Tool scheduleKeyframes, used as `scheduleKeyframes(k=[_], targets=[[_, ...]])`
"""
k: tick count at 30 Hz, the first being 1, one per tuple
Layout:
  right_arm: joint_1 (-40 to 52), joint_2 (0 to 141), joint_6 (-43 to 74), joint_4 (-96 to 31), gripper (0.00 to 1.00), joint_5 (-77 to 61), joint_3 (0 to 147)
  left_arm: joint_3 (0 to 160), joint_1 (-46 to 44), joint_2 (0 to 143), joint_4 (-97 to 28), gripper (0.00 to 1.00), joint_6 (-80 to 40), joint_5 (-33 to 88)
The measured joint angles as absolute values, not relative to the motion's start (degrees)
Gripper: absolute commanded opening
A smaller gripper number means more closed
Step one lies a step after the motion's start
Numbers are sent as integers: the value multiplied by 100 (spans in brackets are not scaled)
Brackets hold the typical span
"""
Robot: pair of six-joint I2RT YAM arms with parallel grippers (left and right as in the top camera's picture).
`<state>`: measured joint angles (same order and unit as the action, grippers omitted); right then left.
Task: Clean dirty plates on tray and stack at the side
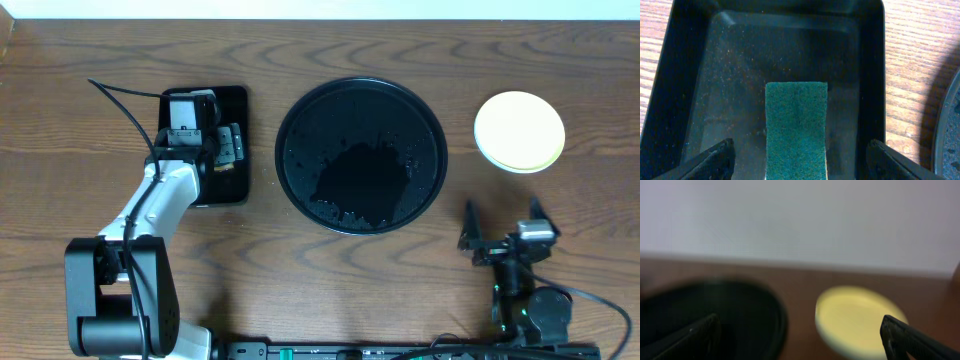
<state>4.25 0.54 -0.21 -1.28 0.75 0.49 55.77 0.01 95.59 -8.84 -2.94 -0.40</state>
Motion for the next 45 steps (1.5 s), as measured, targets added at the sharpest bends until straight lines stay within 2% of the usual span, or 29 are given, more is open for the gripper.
scheduleKeyframes(k=[2, 40, 45], targets=[[423, 75, -21, -399, 99, 73, 36, 5577, -1, 9559, -888, 84, -294, -40], [388, 71, 93, -401, 99, 64, 36, 5577, -12, 9557, -886, 84, -294, -40], [388, 69, 99, -403, 99, 64, 38, 5572, -40, 8827, -1260, 84, -292, -43]])
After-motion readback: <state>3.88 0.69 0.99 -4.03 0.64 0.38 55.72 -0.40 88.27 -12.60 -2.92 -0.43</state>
